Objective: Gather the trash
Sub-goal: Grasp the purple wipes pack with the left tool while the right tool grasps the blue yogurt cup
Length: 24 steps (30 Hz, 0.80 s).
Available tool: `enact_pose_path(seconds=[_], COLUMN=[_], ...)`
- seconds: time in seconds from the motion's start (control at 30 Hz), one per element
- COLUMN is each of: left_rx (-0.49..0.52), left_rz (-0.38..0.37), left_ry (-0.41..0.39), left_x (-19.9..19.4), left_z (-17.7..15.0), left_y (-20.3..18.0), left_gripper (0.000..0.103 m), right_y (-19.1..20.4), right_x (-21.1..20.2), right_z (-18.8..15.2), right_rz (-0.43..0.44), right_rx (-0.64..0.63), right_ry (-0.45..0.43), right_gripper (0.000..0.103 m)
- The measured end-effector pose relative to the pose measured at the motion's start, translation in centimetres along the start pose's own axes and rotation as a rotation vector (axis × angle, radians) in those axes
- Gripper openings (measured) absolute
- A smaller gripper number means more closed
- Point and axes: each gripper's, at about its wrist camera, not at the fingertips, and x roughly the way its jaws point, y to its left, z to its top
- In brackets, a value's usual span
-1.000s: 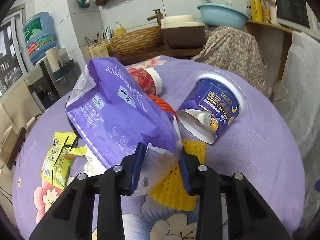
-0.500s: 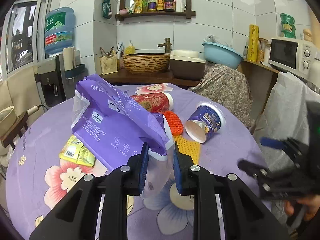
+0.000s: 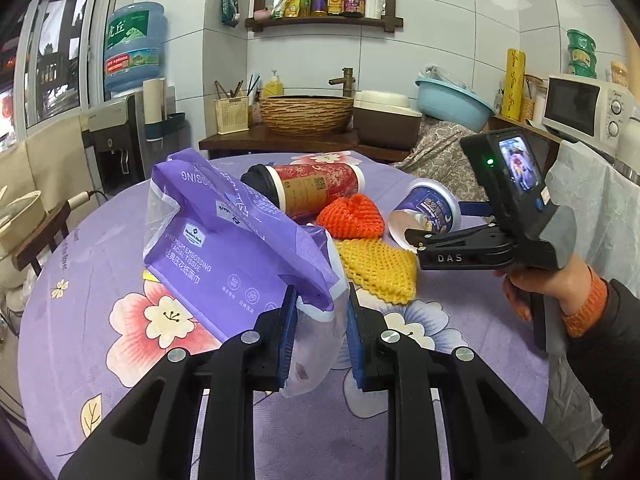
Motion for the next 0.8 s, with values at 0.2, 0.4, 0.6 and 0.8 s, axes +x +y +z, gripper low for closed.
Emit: enact_pose_path(seconds=[0.2, 0.4, 0.6, 0.8], left_rx=[-0.006, -0.019, -0.015, 0.002], left_rz=[0.001, 0.004, 0.004, 0.007], left_ry=[0.012, 0.02, 0.013, -0.006], left_x=[0.2, 0.2, 0.1, -0.3], left_z=[-0.3, -0.6, -0.5, -0.4], left_y=[0.4, 1.0, 0.9, 0.3], left_gripper=[0.023, 0.023, 0.023, 0.023], right_y=[0.9, 0.8, 1.4, 1.8], right_x=[2.2, 3.3, 1.7, -1.4], right_z=[0.3, -0.2, -0.6, -1.2], right_rz=[-0.054, -0.05, -0.047, -0.005], right_rx=[-0.064, -0.065, -0.075, -0.063], right_ry=[0.038, 0.081, 0.05, -0.002], right_gripper=[0.08, 0.06, 0.06, 0.06])
